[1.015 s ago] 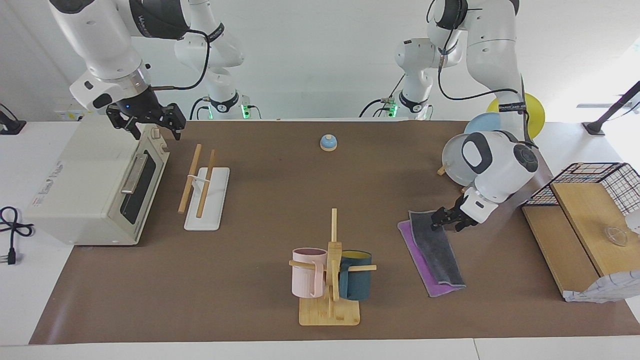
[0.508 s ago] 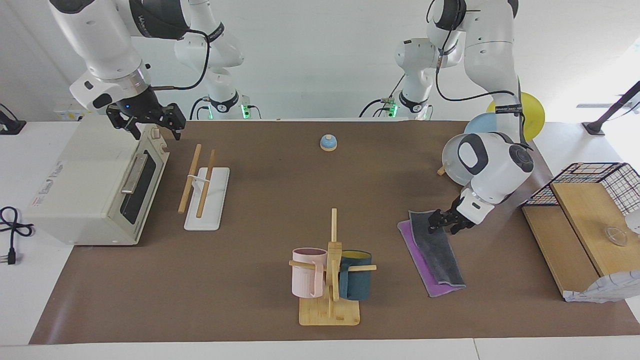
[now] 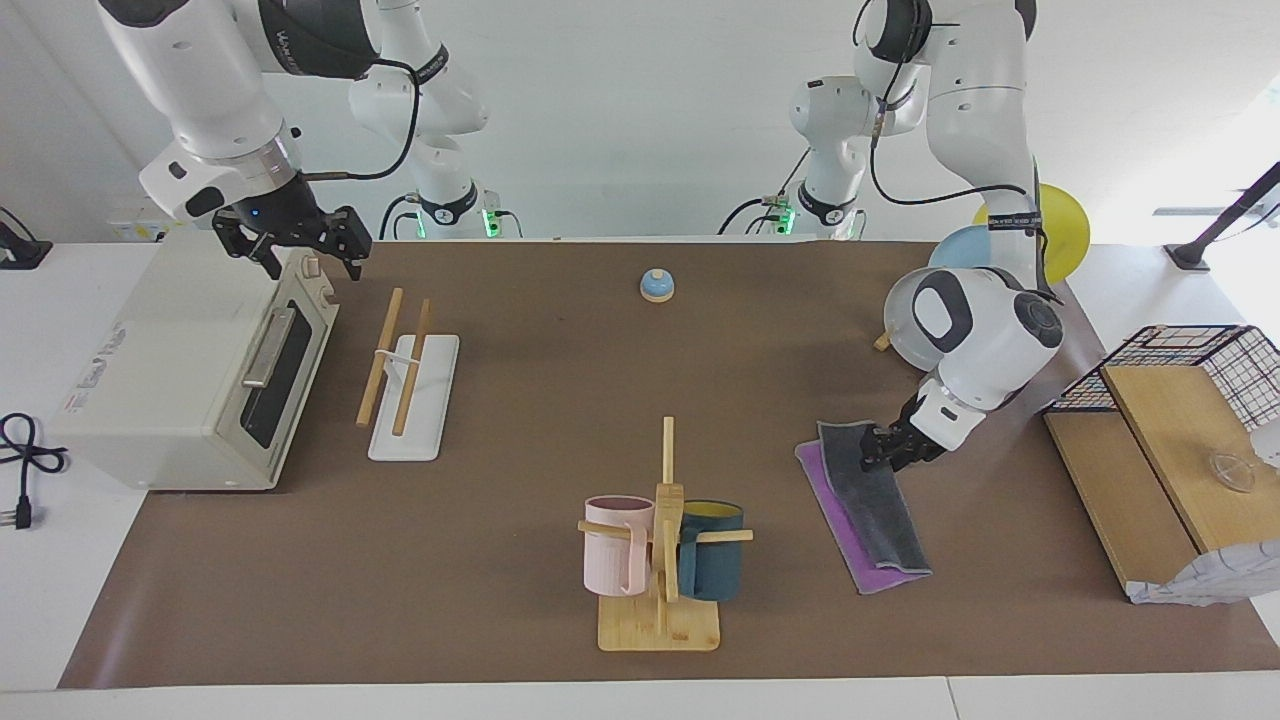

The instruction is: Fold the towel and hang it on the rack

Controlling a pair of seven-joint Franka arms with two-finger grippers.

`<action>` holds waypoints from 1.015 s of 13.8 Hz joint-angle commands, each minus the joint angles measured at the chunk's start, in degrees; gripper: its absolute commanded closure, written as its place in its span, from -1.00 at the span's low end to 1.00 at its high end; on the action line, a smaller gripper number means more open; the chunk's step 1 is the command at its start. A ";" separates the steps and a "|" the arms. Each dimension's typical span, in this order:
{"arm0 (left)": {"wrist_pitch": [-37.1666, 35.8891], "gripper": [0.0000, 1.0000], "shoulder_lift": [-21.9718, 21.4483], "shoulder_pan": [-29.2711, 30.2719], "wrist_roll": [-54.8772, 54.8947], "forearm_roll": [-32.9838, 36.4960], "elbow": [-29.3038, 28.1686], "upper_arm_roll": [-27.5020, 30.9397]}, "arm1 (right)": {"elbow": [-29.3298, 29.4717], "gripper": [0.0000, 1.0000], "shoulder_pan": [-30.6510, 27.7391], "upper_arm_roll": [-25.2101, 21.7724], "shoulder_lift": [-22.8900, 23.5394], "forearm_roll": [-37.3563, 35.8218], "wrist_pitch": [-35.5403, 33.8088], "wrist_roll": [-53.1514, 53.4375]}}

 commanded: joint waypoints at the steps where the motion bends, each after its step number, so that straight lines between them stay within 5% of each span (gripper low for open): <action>1: 0.89 0.90 0.71 -0.90 0.71 -1.37 0.08 0.41 | -0.22 -1.00 -0.80 0.42 -0.56 0.69 -0.79 -1.30; 8: -6.11 1.00 0.18 -0.02 -1.47 -4.96 4.89 0.58 | -0.22 -1.00 -0.02 0.94 -0.56 0.60 1.49 -1.21; 14: -20.80 1.00 -2.36 -0.90 -21.83 -3.39 15.18 0.58 | -1.71 -1.00 0.08 1.12 -1.08 5.14 3.16 -3.06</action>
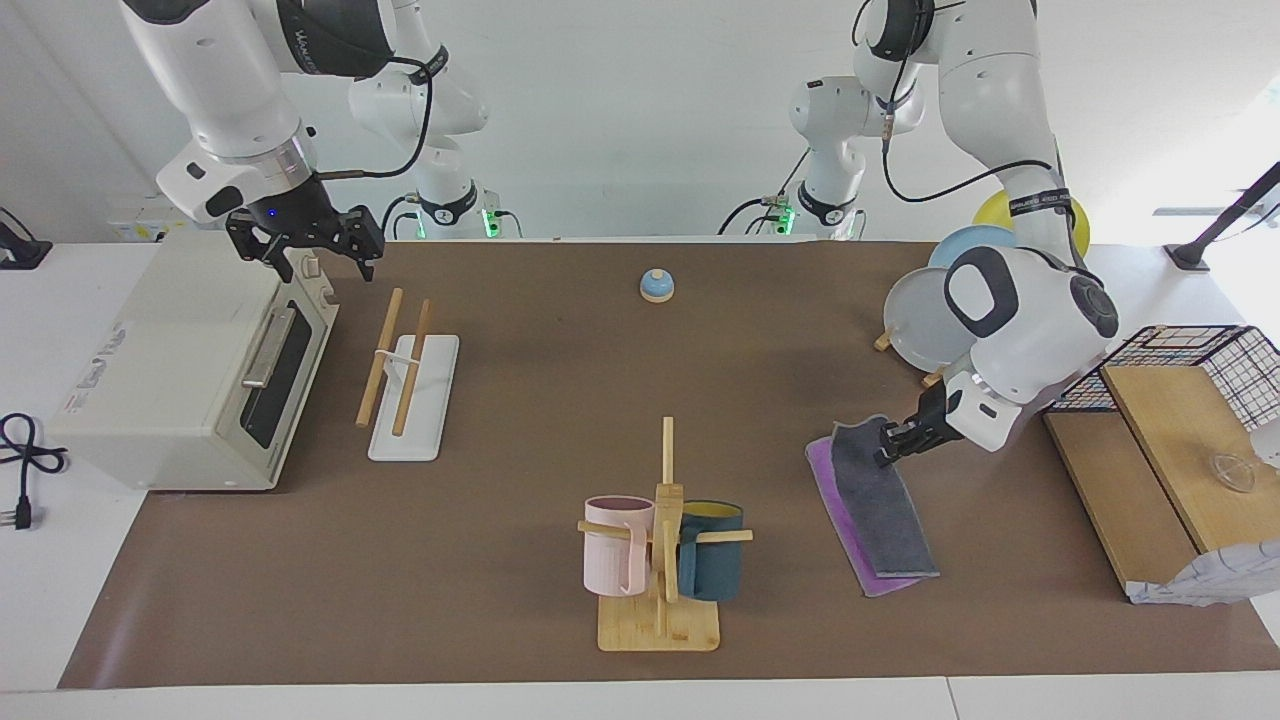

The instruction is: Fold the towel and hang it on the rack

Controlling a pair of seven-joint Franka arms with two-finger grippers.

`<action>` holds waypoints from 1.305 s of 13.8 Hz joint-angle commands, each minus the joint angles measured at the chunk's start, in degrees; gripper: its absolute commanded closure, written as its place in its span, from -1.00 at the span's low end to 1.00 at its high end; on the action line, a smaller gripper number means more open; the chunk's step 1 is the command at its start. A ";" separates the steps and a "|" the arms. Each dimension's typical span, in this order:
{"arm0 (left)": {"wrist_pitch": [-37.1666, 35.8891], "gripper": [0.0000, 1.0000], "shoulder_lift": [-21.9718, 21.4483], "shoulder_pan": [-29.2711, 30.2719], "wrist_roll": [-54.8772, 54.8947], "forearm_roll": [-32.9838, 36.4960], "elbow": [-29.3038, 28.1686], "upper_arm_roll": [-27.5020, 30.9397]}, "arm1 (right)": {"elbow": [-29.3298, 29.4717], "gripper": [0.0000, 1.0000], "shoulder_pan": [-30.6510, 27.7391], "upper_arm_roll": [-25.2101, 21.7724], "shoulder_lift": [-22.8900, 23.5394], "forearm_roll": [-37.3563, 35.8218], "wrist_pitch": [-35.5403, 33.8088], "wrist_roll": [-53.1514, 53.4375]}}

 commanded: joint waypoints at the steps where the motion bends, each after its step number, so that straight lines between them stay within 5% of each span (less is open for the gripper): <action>1: -5.65 1.00 -1.85 -1.34 -11.69 0.64 3.10 0.33 | -1.77 -1.00 -0.97 0.09 -1.00 7.07 3.41 0.98; 7: -12.35 1.00 -5.10 -6.87 -50.08 1.17 9.79 0.06 | -6.94 -1.00 -0.53 0.00 -3.27 26.40 3.41 35.48; 10: -12.35 1.00 -9.06 -8.55 -67.49 0.38 9.62 -1.16 | -14.06 -1.00 1.13 0.53 -5.91 38.79 15.16 48.51; 15: -11.82 1.00 -13.28 -8.73 -95.19 -1.63 8.66 -5.03 | -17.42 -1.00 17.46 0.62 -2.94 46.55 40.73 71.01; 18: -8.67 1.00 -14.78 -10.03 -108.90 -4.90 6.29 -5.21 | -16.98 -1.00 23.36 0.62 0.05 49.28 50.33 77.64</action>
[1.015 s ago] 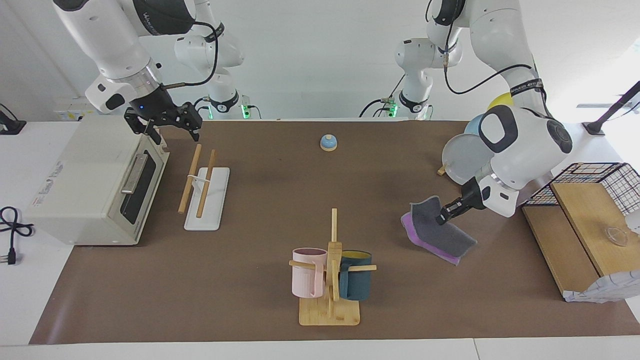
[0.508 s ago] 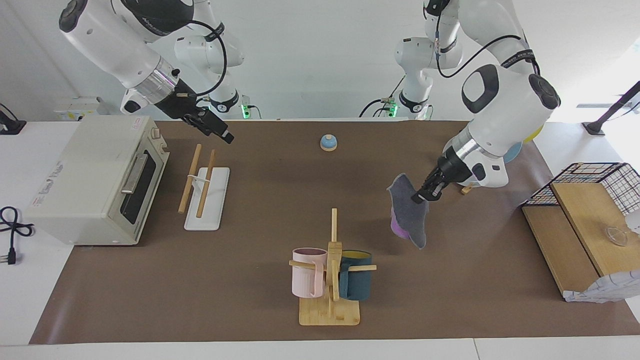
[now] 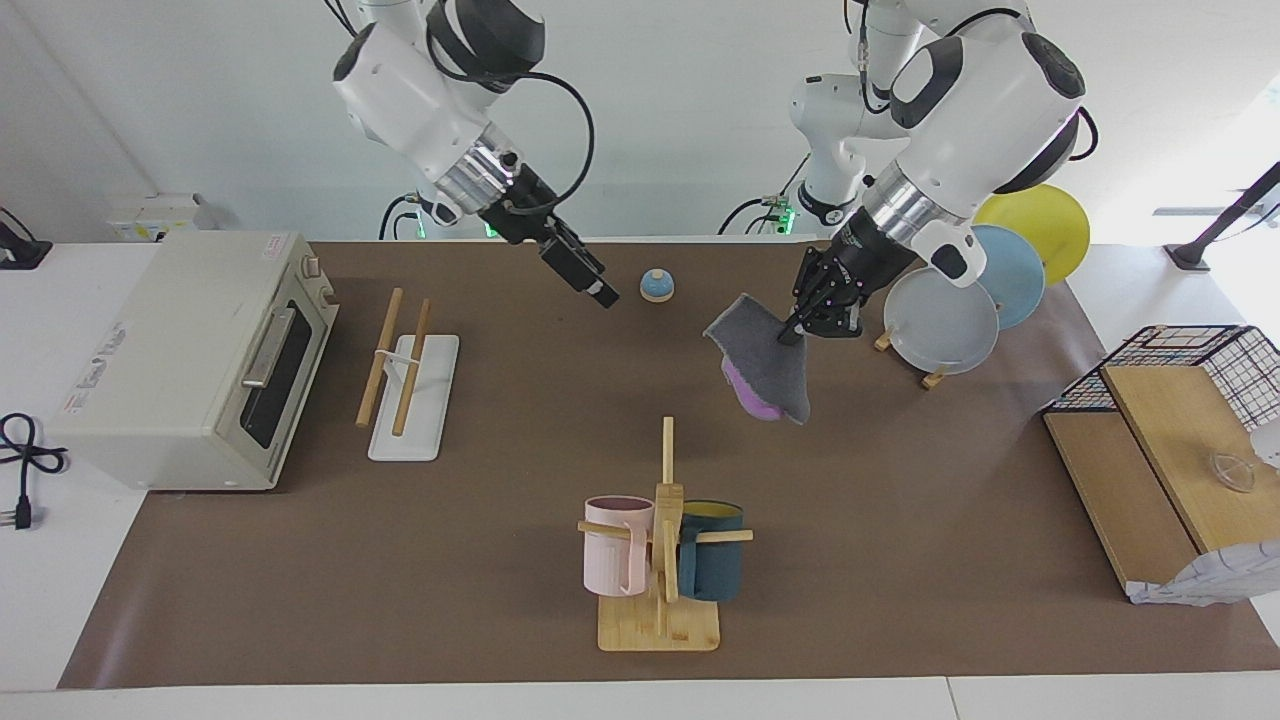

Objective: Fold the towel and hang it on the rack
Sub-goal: 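Lift the towel with the left gripper while the right gripper approaches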

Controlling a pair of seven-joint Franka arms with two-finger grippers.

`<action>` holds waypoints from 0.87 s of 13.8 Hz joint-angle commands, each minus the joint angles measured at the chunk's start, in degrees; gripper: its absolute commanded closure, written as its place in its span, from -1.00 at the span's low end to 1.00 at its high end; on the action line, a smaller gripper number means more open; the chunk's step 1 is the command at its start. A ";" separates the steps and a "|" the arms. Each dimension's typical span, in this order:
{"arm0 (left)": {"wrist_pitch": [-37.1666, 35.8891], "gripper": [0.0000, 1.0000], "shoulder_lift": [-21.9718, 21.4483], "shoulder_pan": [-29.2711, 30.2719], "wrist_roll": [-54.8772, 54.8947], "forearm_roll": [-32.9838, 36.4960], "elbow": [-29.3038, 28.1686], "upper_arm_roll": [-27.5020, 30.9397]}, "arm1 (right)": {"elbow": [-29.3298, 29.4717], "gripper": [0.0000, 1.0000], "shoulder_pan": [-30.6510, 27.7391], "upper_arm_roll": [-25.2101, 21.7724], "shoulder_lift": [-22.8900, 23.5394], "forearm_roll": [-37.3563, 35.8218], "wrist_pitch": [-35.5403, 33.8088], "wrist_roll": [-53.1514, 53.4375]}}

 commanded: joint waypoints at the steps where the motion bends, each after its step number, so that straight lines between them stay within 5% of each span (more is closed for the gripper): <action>1: 3.51 1.00 -2.64 -1.54 -11.03 -1.99 -4.27 0.23 | 0.21 -1.00 2.20 -0.26 2.04 4.24 5.35 2.21; 7: 7.83 1.00 -7.13 -4.27 -17.99 -5.86 -12.45 0.23 | 2.32 -1.00 7.64 -0.26 6.35 10.32 15.10 2.47; 12: 8.62 1.00 -7.22 -5.24 -21.08 -5.77 -12.90 0.23 | 1.98 -1.00 10.03 -0.26 6.89 10.23 16.88 2.04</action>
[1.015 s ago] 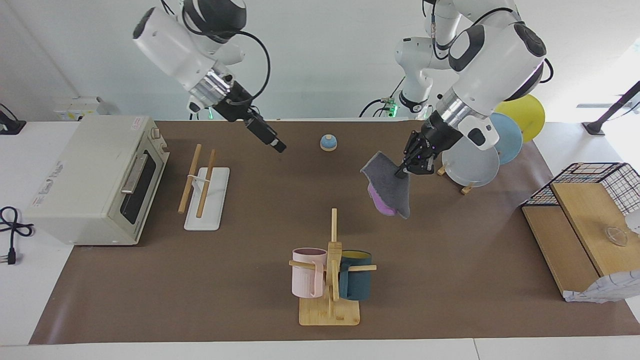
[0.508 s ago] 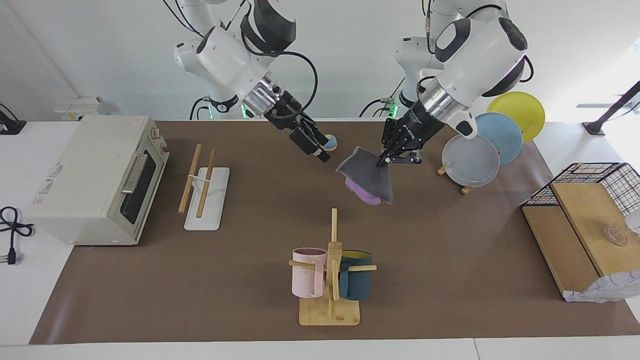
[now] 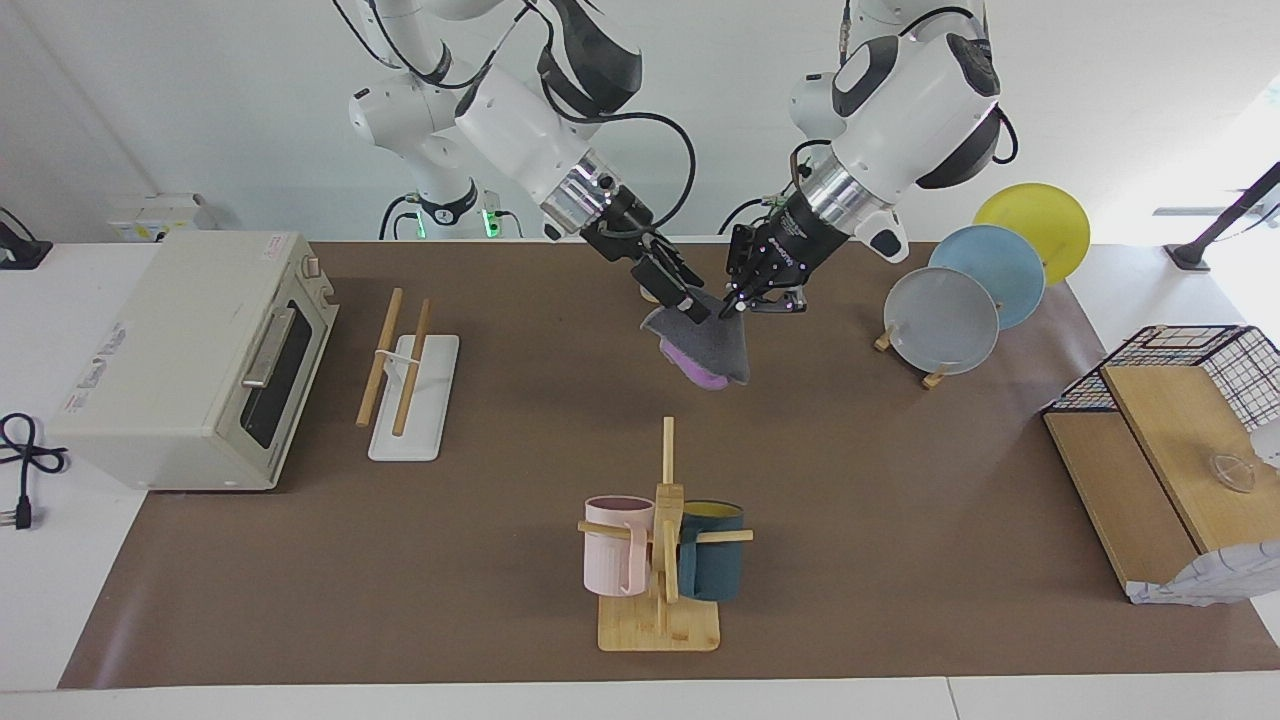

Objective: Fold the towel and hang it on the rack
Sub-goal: 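Grasp the towel with the right gripper beside the left gripper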

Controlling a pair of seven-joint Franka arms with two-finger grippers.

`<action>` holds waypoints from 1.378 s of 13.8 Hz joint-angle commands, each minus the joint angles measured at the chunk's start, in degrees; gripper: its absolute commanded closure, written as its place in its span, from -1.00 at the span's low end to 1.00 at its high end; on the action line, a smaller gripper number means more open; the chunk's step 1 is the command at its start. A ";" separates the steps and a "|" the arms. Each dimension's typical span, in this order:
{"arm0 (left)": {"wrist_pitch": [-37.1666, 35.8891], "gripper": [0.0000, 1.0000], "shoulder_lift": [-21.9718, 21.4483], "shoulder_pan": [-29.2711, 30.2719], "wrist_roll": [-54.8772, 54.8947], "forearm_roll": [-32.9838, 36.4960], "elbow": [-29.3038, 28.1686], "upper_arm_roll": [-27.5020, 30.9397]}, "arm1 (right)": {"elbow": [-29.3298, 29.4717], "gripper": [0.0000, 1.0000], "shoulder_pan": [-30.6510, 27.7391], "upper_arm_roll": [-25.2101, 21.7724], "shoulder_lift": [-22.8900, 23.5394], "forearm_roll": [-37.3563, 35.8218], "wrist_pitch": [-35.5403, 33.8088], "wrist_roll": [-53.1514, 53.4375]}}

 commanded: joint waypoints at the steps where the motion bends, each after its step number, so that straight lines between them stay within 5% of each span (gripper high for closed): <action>1: 1.29 1.00 -1.81 -0.47 -1.04 -1.06 -2.27 0.56 | 0.63 -1.00 -0.30 -0.18 0.33 1.07 0.25 -0.17; 4: 1.29 1.00 -1.81 -0.29 -1.22 -1.06 -2.09 0.56 | 1.07 -0.94 -1.00 -0.18 1.29 1.07 0.68 -1.14; 5: 1.29 1.00 -1.81 -0.21 -1.31 -1.15 -2.01 0.56 | 1.24 -0.72 -1.00 -0.18 1.64 1.07 0.69 -1.40; 9: 1.29 1.00 -1.81 0.06 -2.18 -1.06 -1.74 0.56 | 1.24 0.83 -0.91 -0.18 1.65 1.07 0.42 -2.11; 10: 1.20 1.00 -1.81 0.06 -2.18 -1.06 -1.74 0.56 | 1.42 1.00 -1.00 -0.18 1.73 1.07 0.33 -2.11; 18: 0.68 1.00 -2.34 -0.56 -2.01 -0.89 -2.09 0.56 | 2.74 1.00 -1.97 -0.27 1.91 0.89 -2.65 -2.63; 19: 0.50 0.58 -2.95 -0.65 -1.40 -0.89 -2.62 0.56 | 2.56 1.00 -2.06 -0.36 1.82 0.54 -3.18 -4.46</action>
